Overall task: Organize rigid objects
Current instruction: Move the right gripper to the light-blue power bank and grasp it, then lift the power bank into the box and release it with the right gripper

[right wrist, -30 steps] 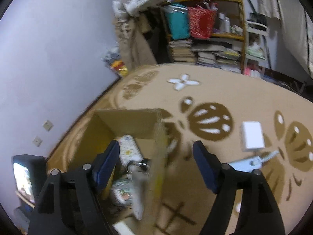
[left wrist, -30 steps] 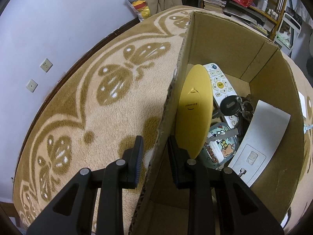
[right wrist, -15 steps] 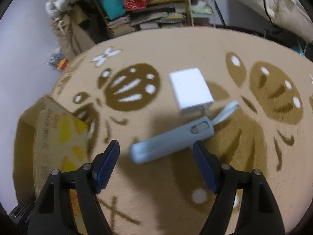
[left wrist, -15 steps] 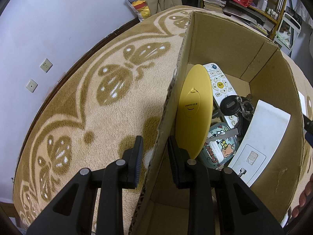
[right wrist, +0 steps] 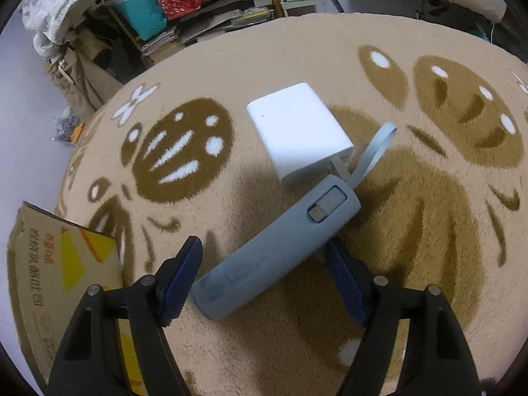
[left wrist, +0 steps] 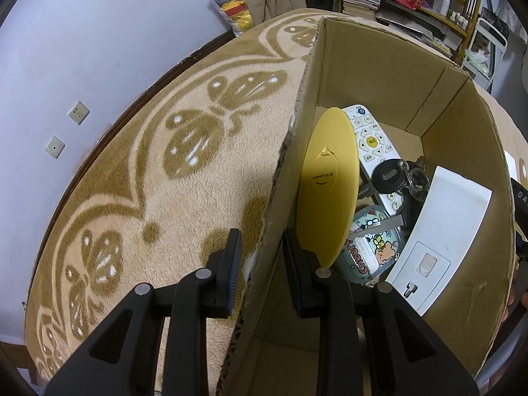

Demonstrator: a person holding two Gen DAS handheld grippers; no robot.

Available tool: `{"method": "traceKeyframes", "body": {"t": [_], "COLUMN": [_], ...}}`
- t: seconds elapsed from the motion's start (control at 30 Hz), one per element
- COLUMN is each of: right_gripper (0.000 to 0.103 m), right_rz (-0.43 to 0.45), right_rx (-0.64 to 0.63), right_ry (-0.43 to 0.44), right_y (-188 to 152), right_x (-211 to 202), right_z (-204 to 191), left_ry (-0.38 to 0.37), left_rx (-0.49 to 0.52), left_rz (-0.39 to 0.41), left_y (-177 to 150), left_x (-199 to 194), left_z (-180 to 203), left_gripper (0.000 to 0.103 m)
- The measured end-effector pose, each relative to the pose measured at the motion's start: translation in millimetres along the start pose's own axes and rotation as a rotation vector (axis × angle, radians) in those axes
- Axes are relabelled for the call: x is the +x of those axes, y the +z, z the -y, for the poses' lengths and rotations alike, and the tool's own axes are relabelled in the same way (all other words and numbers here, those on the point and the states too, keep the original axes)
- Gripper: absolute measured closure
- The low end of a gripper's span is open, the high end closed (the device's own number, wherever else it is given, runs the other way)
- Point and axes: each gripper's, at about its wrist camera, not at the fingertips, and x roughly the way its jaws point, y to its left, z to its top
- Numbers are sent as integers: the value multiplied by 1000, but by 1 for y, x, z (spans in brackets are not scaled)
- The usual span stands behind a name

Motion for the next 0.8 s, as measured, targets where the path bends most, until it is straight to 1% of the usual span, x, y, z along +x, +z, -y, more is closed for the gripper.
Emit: {"method": "traceKeyframes", "body": {"t": [0.07,0.13,0.2,0.23,0.27,0.33,0.5,0.6,0.73,0.8], "right_gripper": [24,28,37,40,45,49,64,70,73,73], "right_rz": [1,19,35,43,47,49,36,30,99,104], "right_rx": [-24,-1,17,4,-9,-13,32,57,107,112], "right_ry": [-25,-25,-29,-43,-55,-58,-45,-33,-25,-4], "right_y": [-2,-3,-5,-7,-9,-13,-21,-26,-39,-40], "right_x": [3,3,2,1,0,-4,-15,-22,-36,-38], "right_z": [-3,1,5,4,4,8,20,29,44,47], "left_ry": [0,2,1,1,0,1,1,1,1,1], "left_rx": [0,2,1,1,0,1,1,2,2,2], "left_rz": [0,0,0,1,0,0,1,0,1,1], "left_y": [0,0,0,0,0,0,0,0,0,0], "left_x": [0,0,0,0,0,0,0,0,0,0], "left_z": [0,0,0,0,0,0,0,0,0,0], "left_gripper": [78,78,78,78,78,78,78,78,78,78]}}
